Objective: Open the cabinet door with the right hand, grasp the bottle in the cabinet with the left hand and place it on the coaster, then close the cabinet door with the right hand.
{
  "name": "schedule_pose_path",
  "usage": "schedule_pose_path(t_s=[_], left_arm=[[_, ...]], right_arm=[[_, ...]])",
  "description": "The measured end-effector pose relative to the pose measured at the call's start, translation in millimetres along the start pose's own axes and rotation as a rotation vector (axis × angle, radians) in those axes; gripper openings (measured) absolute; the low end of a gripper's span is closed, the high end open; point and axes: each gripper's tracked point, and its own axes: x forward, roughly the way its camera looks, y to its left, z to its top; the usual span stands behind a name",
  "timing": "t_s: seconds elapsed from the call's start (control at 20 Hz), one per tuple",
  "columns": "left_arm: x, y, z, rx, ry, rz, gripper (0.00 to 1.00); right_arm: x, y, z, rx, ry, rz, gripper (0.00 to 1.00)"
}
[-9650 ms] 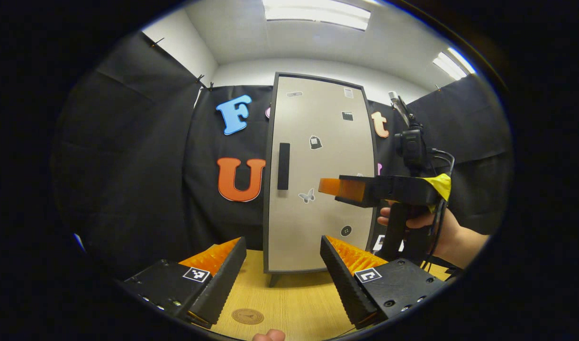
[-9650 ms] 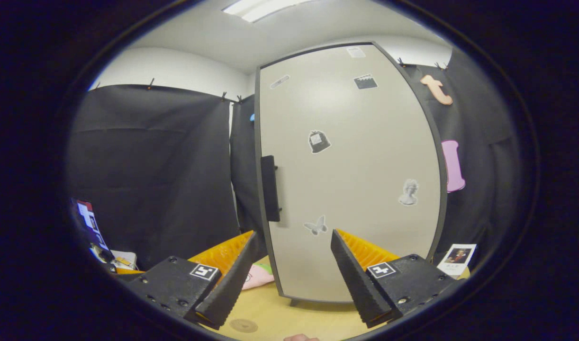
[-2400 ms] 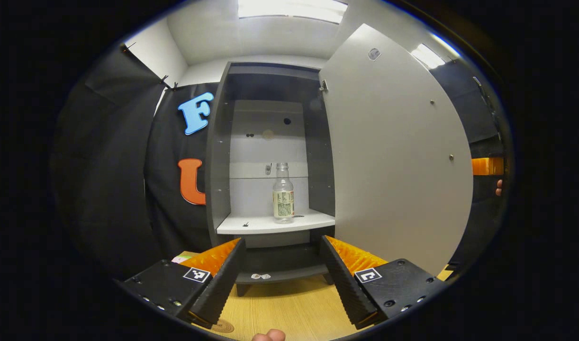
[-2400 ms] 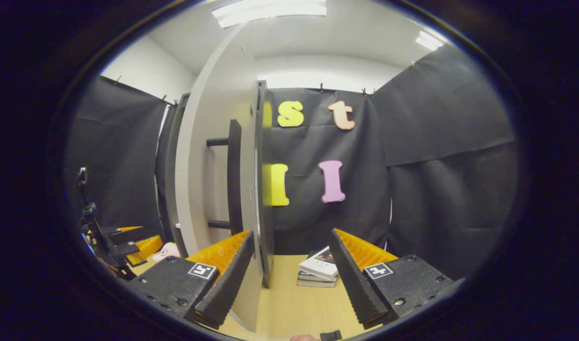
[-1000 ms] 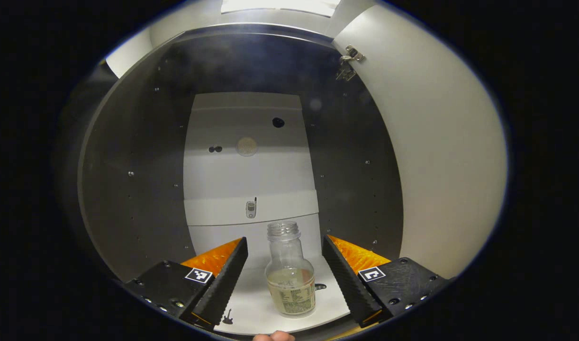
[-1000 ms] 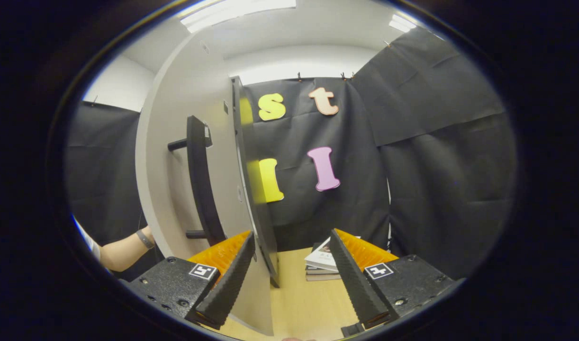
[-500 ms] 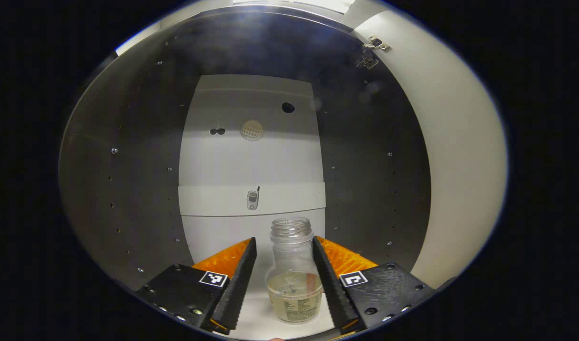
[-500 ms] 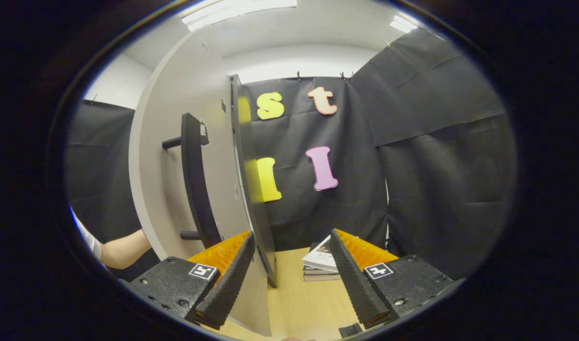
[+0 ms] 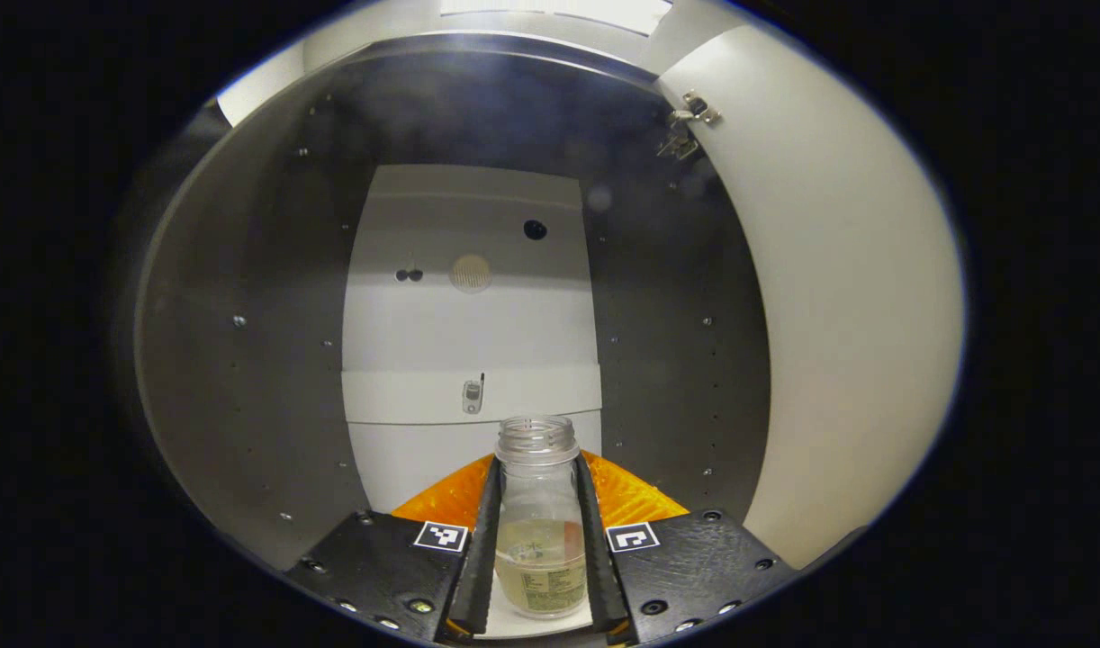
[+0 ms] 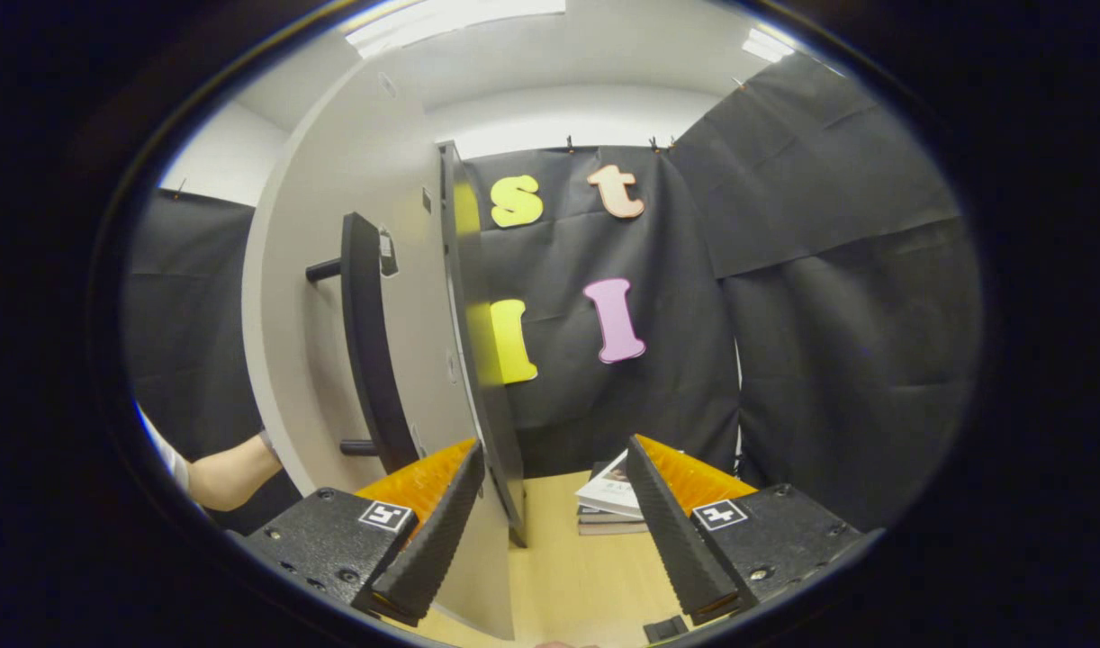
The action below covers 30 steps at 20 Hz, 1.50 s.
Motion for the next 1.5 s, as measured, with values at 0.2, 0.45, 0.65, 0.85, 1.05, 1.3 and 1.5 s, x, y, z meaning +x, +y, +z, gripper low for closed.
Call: schedule_pose_path(t_s=[0.2,0.45,0.65,0.85,1.05,1.3,1.5], left_arm=[[-62,7,30,0.045,-0.077,0.002,0.41],[-152,48,24,0.083,-0.093,0.089,0.41],[-230,84,-14,0.085,-0.118,0.241,0.41],[-294,93,-105,0.009,-0.007,0.368,0.41],[-338,108,-165,-0.022,0.031,0.474,0.41],[-354,112,-221,-0.032,0.082,0.491,0.41],[-371,124,-247,0.015,0.086,0.576,0.41]], right_arm=[[1,-1,0,-0.015,-0.001,0.002,0.97],[1,-2,2,-0.041,-0.004,-0.003,0.97],[-7,-1,14,-0.05,-0.052,-0.022,0.97],[-12,0,21,-0.105,-0.065,-0.055,0.98],[-15,-1,24,-0.144,-0.067,-0.108,0.98],[-19,1,28,-0.115,-0.064,-0.136,0.98],[-20,0,29,-0.124,-0.059,-0.15,0.96]])
